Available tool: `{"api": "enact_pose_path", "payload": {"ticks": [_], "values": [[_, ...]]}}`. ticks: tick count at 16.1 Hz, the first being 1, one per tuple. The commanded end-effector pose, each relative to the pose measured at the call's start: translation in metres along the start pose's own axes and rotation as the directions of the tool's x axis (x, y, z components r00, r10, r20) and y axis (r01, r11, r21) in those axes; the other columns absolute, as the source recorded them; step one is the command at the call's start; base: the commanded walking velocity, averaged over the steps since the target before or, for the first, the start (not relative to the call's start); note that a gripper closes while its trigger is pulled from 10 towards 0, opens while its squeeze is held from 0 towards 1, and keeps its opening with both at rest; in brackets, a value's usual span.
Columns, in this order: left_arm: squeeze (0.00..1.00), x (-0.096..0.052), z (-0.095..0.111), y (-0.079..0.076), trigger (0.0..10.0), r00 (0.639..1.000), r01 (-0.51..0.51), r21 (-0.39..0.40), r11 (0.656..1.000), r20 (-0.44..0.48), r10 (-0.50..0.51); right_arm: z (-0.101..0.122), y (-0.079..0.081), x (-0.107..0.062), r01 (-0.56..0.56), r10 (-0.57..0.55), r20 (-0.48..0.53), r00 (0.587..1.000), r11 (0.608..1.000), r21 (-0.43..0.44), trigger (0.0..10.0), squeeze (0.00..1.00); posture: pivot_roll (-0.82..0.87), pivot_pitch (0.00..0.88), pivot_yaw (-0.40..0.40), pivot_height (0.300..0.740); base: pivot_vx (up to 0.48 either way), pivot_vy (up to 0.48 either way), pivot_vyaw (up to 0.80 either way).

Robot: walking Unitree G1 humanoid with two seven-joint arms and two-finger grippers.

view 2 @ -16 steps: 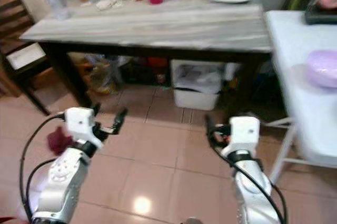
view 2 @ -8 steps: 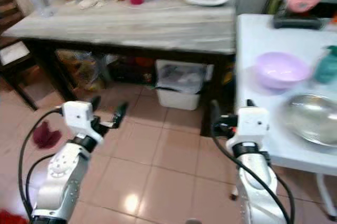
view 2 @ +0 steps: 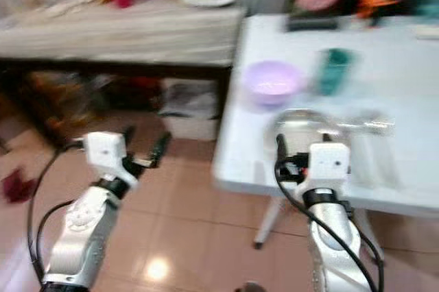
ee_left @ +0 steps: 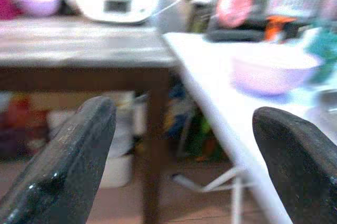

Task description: Setting the table

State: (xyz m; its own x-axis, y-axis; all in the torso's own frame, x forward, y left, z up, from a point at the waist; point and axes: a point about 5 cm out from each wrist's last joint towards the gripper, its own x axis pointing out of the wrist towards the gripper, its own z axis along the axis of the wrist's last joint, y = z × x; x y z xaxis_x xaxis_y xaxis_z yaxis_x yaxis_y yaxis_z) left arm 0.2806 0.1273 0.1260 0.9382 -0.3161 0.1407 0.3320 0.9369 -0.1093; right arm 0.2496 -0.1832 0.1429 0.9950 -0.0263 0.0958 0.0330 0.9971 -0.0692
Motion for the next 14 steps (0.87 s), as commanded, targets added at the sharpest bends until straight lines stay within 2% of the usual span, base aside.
{"api": "enact_pose_path", "payload": {"ticks": [1,4,5,10,14], "values": [[0.0,-0.0049,-0.0007,0.0105,10.0,0.999,-0.033,0.026,0.999,-0.016,0.034,0.0028,0.008,0.0007,-0.023,0.023,0.008,1.0,1.0,0.015,10.0,0.0,-0.25,0.104,0.076,0.74,0.0,-0.48,0.0],[0.0,-0.0028,-0.003,0.0088,10.0,0.999,-0.029,0.024,0.999,-0.021,0.029,0.0038,0.007,0.0016,-0.023,0.022,0.012,1.0,1.0,0.013,10.0,0.0,-0.26,0.104,0.076,0.74,0.0,-0.445,0.0],[0.0,-0.0015,-0.0027,0.0081,10.0,0.999,-0.034,-0.001,0.999,-0.009,0.034,0.0042,0.0065,0.0023,-0.022,0.022,0.014,1.0,1.0,0.011,10.0,0.0,-0.26,0.106,0.077,0.74,0.0,0.0,0.0],[0.0,-0.0011,-0.0058,0.0087,10.0,0.999,-0.038,0.008,0.999,-0.013,0.038,0.0049,0.0062,0.0066,-0.011,0.01,0.004,1.0,0.999,0.041,10.0,0.0,-0.26,0.111,0.073,0.74,0.0,0.0,0.0],[0.0,-0.0007,-0.0069,0.0071,10.0,0.999,-0.031,0.011,0.999,-0.015,0.031,0.0063,0.01,0.0084,-0.009,0.009,0.009,1.0,0.999,-0.032,10.0,0.0,-0.26,0.119,0.07,0.74,0.0,0.0,0.0]]}}
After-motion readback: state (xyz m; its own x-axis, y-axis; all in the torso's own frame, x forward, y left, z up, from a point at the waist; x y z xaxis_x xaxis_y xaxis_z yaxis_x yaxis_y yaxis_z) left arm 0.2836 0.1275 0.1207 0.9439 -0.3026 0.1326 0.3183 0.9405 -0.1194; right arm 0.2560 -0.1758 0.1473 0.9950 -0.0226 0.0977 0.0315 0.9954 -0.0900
